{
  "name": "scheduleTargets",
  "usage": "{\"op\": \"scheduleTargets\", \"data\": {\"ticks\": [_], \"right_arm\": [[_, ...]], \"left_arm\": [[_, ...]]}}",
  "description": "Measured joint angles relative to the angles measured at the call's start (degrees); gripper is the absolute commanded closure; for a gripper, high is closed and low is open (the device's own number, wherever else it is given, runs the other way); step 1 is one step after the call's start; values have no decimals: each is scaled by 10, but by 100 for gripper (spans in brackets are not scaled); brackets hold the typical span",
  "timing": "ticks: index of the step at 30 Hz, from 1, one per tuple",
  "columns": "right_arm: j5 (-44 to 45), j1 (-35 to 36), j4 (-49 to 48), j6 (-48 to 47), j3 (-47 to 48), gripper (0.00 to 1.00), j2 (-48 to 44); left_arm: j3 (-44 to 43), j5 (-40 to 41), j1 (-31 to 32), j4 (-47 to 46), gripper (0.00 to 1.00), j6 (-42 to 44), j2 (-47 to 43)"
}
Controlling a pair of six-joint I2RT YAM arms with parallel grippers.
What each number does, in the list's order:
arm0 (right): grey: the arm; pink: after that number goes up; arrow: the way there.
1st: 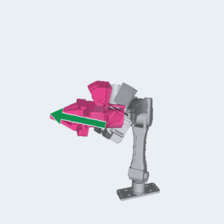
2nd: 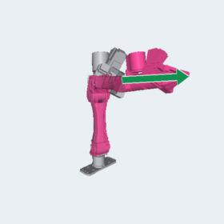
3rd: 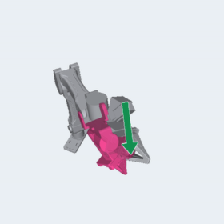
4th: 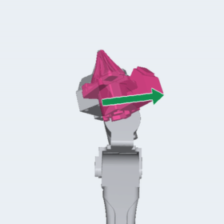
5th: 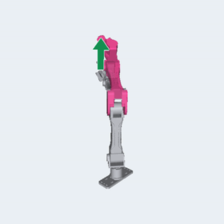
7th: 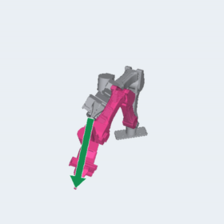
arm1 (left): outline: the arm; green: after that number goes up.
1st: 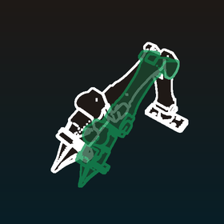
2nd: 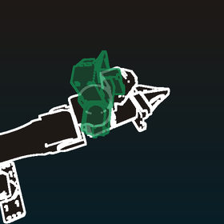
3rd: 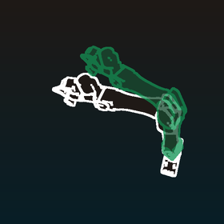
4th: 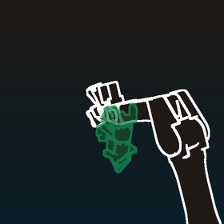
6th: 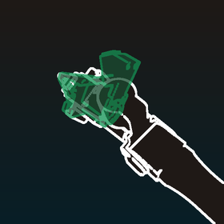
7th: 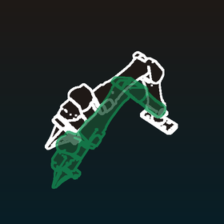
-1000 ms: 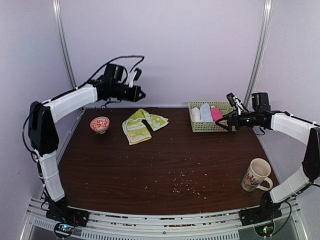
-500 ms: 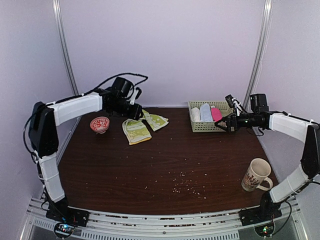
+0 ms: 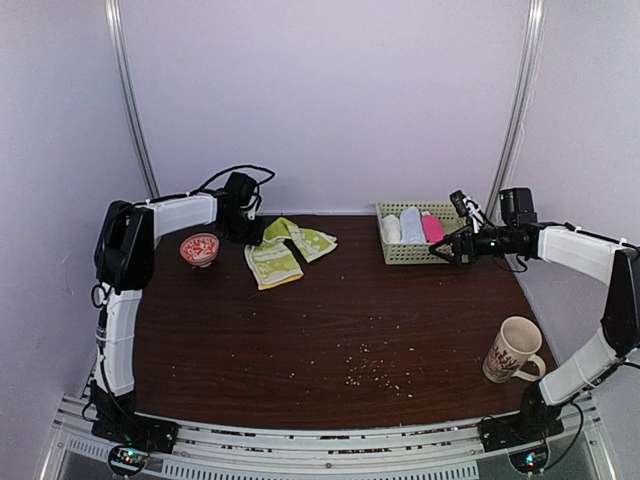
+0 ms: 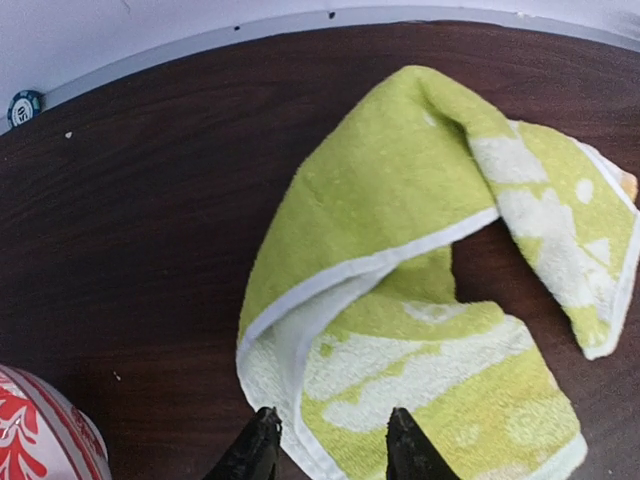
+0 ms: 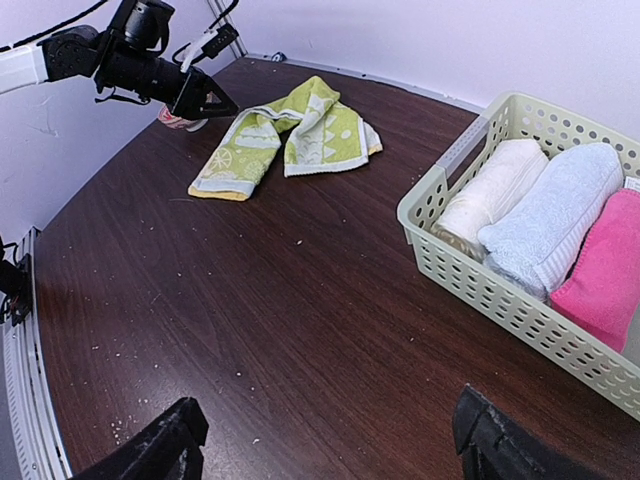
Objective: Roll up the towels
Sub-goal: Pick up the towel from the center of the board, then place the towel at the center of the board.
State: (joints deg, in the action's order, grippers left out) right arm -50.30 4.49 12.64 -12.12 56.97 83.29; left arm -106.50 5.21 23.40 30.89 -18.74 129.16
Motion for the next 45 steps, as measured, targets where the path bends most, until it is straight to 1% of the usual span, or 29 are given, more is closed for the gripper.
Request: {"op": "scheduleTargets", "data": {"ticks": [5, 7, 9, 12, 13, 18, 22, 24, 27, 29, 32, 34, 36, 39, 42, 43, 44, 45], "right_arm": [[0, 0, 4, -2, 0, 13, 0], [0, 0, 5, -2, 0, 13, 1], [0, 0, 5, -2, 0, 13, 3], [0, 0, 6, -2, 0, 13, 9], [0, 0, 7, -2, 0, 13, 11], [0, 0, 9, -2, 0, 13, 16], [2, 0, 9, -2, 0, 14, 17], [2, 0, 9, -1, 1, 14, 18], [-2, 0, 8, 15, 9, 14, 25], [-3, 0, 7, 23, 15, 14, 28], [-2, 0, 8, 28, 29, 14, 28], [2, 0, 9, 27, 37, 14, 27], [9, 0, 9, 24, 39, 14, 24], [19, 0, 12, 19, 39, 14, 21], [27, 0, 25, 15, 47, 15, 21], [28, 0, 30, 13, 53, 15, 21], [30, 0, 35, 11, 61, 16, 21], [31, 0, 39, 8, 68, 19, 21]], "left_arm": [[-31, 8, -9, 3, 61, 2, 52], [-42, 8, -9, 6, 63, 8, 68], [-54, 10, -9, 5, 70, 13, 83], [-70, 19, -8, 6, 100, 21, 99], [-75, 23, -8, 7, 100, 26, 103], [-85, 30, -8, 8, 100, 39, 99], [-85, 8, -5, 19, 100, 56, 48], [-85, -28, -2, 18, 100, 71, -1], [-86, -101, 17, 7, 100, 96, -104], [-92, -153, 42, -4, 100, 110, -171], [-88, -223, 102, -24, 100, 136, -254], [-66, -260, 143, -28, 100, 154, -290], [-18, -291, 191, -19, 100, 176, -318], [56, -328, 244, 30, 100, 209, -322], [127, -369, 271, 99, 96, 234, -303], [150, -383, 275, 121, 92, 241, -299], [173, -395, 277, 144, 85, 247, -298], [189, -404, 279, 161, 77, 252, -298]]}}
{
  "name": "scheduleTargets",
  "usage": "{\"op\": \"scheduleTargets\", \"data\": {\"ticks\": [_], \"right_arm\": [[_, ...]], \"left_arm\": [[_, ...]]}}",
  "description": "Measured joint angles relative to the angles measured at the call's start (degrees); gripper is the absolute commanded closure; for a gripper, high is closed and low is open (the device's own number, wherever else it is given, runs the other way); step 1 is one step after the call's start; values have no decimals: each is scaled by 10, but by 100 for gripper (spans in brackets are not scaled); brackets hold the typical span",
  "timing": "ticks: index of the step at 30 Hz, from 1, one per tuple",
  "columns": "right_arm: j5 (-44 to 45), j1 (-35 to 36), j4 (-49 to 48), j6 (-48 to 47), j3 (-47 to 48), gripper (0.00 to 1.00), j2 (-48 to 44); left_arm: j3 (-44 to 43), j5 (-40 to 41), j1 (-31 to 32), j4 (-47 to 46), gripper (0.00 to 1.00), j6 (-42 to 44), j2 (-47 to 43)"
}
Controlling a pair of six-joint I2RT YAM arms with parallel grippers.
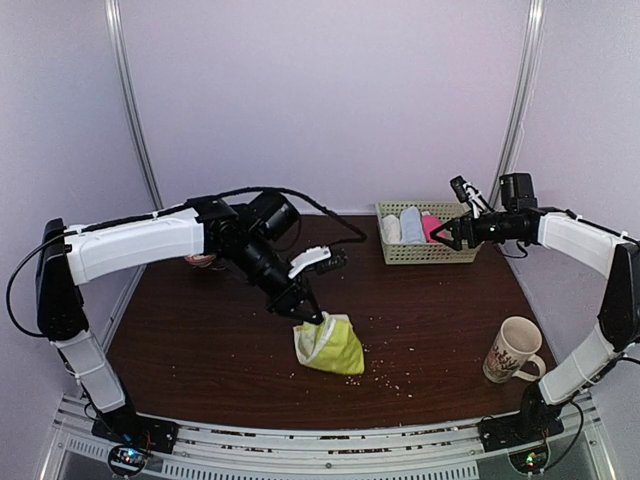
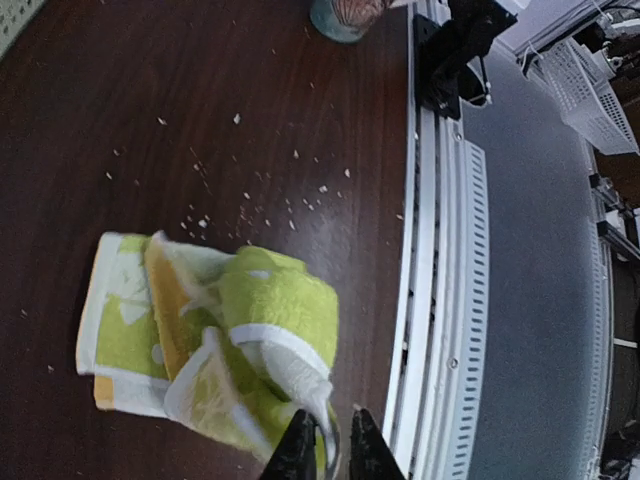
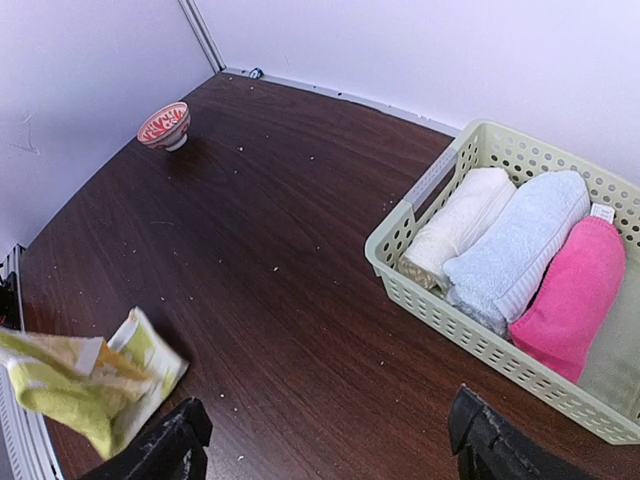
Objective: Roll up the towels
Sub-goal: Place the towel at the center of the board, then flatten out the towel at the center of the board.
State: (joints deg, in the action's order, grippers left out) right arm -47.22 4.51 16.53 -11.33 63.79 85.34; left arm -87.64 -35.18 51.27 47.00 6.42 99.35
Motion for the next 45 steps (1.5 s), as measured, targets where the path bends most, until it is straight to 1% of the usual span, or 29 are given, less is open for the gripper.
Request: {"op": "scheduleTargets", "data": {"ticks": [1, 4, 7, 8, 10, 13, 15, 16, 19, 24, 29, 33, 35, 37, 40, 45], "right_arm": [[1, 0, 3, -3, 8, 22, 0], [0, 0, 7, -15, 17, 28, 0], [-7, 8, 31, -45, 17, 37, 1], [-7, 17, 49, -62, 19, 41, 2], [7, 50, 85, -95, 28, 44, 9], [41, 128, 129, -140, 43, 45, 28], [57, 172, 151, -159, 43, 45, 40], [64, 193, 157, -164, 40, 45, 47], [71, 225, 167, -169, 31, 43, 73], [74, 270, 174, -160, 42, 42, 150], [61, 309, 183, -146, 120, 41, 254], [34, 333, 188, -138, 174, 39, 318], [27, 345, 194, -138, 191, 43, 339], [27, 358, 200, -135, 204, 51, 355], [27, 370, 204, -123, 215, 67, 371], [26, 378, 212, -109, 222, 95, 375]], "left_arm": [[16, -11, 2, 17, 72, 5, -1], [38, -22, 3, 40, 67, 16, -7], [44, -4, 4, 43, 65, 20, -19], [44, 5, 3, 39, 64, 21, -24], [44, 27, -3, 33, 64, 20, -31], [55, 57, -30, 8, 64, 6, -33], [84, 66, -64, -23, 63, -6, -33], [99, 66, -77, -35, 58, -9, -32], [151, 53, -107, -74, 56, -17, -29], [228, 1, -88, -134, 56, -26, -32], [273, -30, -60, -189, 54, -59, -51], [348, -36, -51, -268, 52, -102, -89], [387, -31, -47, -297, 53, -118, -110], [418, -23, -38, -316, 55, -130, -129], [434, -14, -21, -338, 56, -141, -138], [434, 9, 13, -357, 56, -142, -136]]}}
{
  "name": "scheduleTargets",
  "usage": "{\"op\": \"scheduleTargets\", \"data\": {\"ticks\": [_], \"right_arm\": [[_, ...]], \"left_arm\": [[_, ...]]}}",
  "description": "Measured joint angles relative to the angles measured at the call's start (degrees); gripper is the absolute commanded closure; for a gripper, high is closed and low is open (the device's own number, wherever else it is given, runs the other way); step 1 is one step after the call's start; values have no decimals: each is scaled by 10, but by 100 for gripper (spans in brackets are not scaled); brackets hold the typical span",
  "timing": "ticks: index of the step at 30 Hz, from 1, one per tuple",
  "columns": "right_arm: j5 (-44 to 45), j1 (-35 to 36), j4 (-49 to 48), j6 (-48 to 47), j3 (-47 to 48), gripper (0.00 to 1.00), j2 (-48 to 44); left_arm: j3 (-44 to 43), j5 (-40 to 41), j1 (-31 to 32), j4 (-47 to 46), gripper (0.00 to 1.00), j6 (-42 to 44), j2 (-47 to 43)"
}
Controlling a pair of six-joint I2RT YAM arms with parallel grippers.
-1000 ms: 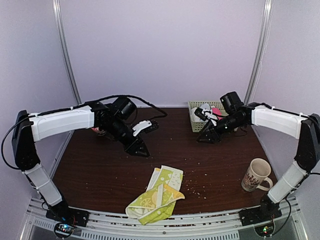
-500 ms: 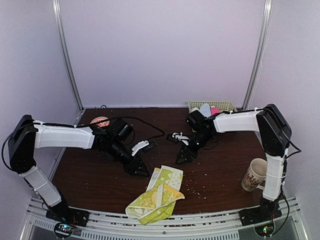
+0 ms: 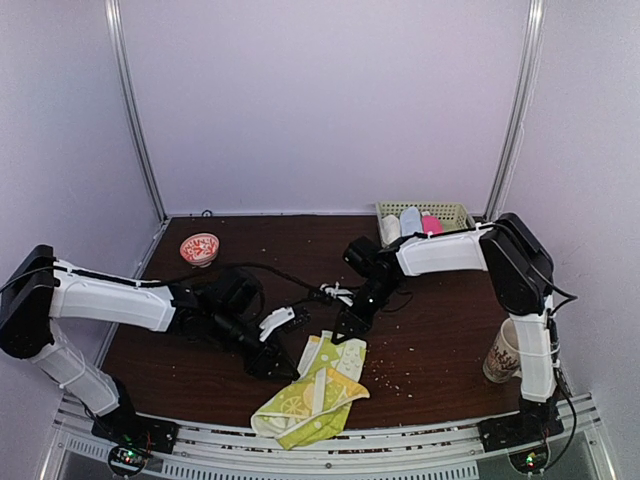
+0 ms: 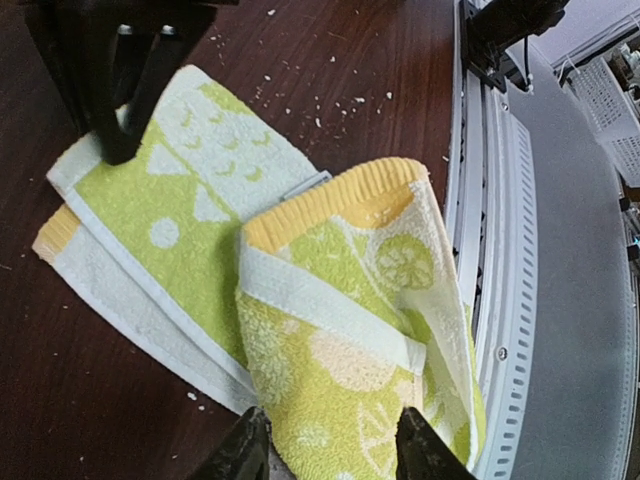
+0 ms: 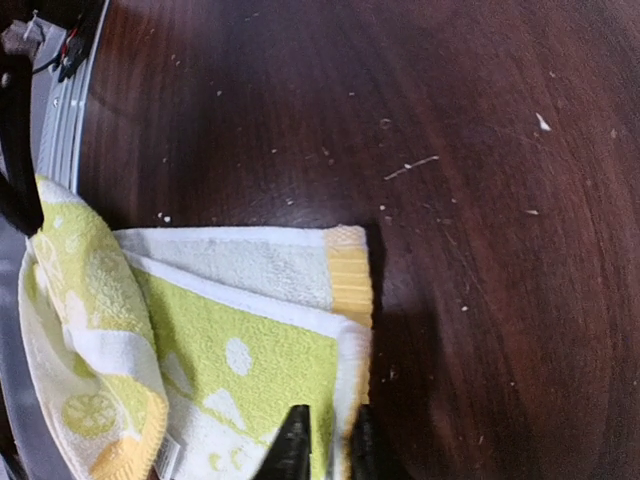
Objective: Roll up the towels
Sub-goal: Flatten out the towel at the center of the board.
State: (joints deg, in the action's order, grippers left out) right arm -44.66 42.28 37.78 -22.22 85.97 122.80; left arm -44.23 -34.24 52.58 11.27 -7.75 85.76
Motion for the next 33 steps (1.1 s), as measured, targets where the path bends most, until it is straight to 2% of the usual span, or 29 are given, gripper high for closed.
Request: {"op": "scheduleTargets", "data": {"ticks": [1, 6, 11, 20, 31, 33], "right_arm": [[0, 0, 1, 5, 1, 100, 0], [1, -2, 15, 9, 9, 100, 0], [-26, -20, 52, 15, 30, 100, -9], [-109, -67, 76, 9, 11, 100, -139], [-130, -63, 121, -23, 2, 100, -81], [-133, -63, 126, -29, 2, 100, -80]], "left_arm": [[0, 5, 8, -1, 56, 1, 3], [0, 21, 31, 1, 55, 8, 21], [-5, 95, 73, 14, 54, 33, 15], [-28, 221, 93, 16, 54, 66, 2], [-55, 388, 110, -11, 57, 83, 86], [-68, 414, 111, -11, 65, 83, 107]]}}
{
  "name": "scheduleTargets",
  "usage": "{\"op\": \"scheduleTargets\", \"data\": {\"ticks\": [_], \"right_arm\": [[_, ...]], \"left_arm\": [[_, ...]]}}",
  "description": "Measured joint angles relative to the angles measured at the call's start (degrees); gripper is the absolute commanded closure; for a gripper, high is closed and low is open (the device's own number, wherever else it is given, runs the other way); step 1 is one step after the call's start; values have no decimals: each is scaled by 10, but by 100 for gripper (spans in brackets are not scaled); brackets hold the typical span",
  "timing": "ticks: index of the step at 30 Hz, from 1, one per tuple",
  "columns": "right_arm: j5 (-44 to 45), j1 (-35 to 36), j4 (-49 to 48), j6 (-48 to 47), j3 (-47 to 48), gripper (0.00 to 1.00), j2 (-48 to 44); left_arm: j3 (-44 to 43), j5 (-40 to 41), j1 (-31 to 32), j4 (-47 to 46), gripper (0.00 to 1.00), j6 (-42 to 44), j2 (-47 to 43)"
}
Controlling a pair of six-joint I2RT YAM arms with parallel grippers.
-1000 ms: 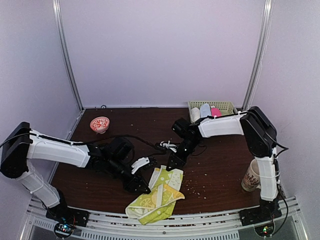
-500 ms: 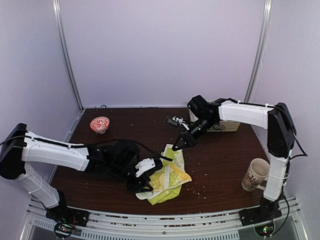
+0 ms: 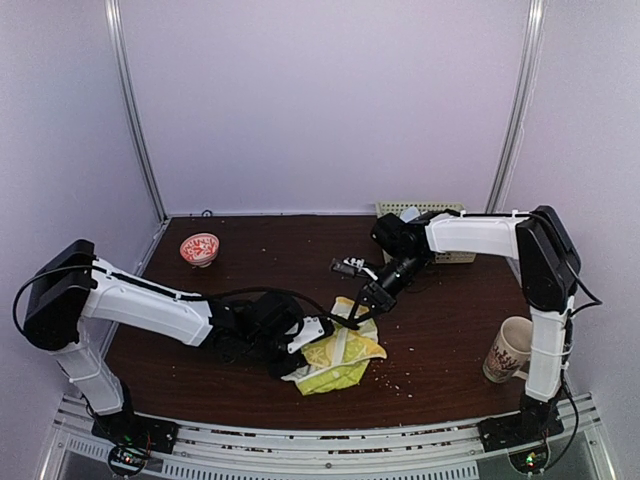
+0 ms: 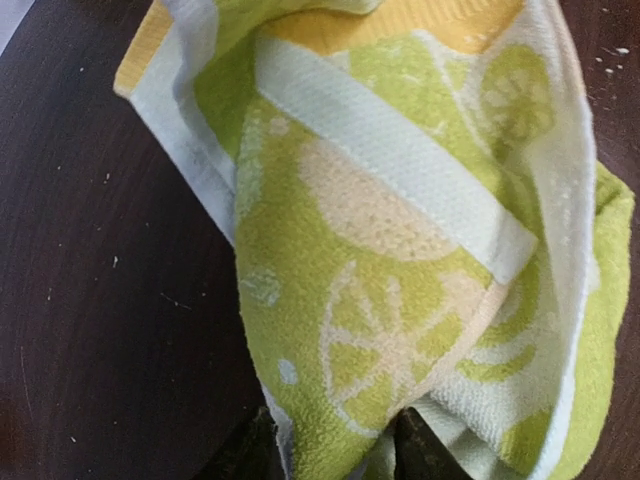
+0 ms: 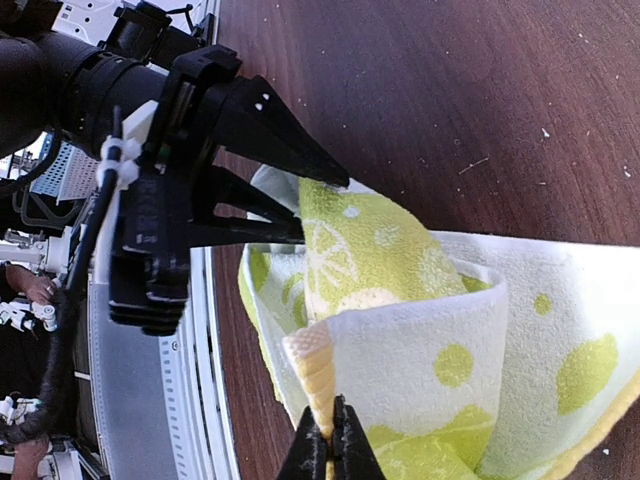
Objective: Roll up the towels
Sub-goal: Flatten out the towel at the center of the board.
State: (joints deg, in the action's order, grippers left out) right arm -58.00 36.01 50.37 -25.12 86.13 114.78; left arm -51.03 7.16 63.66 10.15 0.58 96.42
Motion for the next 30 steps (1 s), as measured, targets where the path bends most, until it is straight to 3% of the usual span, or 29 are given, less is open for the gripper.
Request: {"op": "scheduleTargets", "data": {"ticks": [3, 7, 10, 13, 16, 19, 22, 26, 28, 30], "right_arm": [[-3, 0, 4, -5, 1, 100, 0], [-2, -4, 12, -7, 5, 100, 0], [10, -22, 37, -12, 39, 100, 0], [31, -67, 68, -16, 133, 100, 2], [37, -139, 66, -8, 234, 100, -4], [37, -204, 46, 10, 245, 100, -38], [20, -240, -4, 31, 176, 100, -101], [17, -237, -30, 17, 60, 100, -188], [21, -235, -36, -21, -9, 99, -227], [35, -227, -35, -67, -101, 87, -268]], "left_arm": [[-9, 33, 0, 0, 87, 1, 16], [-19, 64, 0, 2, 100, 2, 15], [-23, 75, -11, 5, 100, 1, -12], [-23, 77, -57, 3, 100, -7, -79], [-23, 71, -148, -3, 100, -29, -169], [-21, 92, -234, -19, 100, -57, -251], [-2, 82, -248, -61, 100, -85, -300], [34, 39, -243, -67, 98, -103, -315], [52, 14, -243, -57, 87, -108, -313], [81, -21, -243, -52, 74, -112, -315]]}}
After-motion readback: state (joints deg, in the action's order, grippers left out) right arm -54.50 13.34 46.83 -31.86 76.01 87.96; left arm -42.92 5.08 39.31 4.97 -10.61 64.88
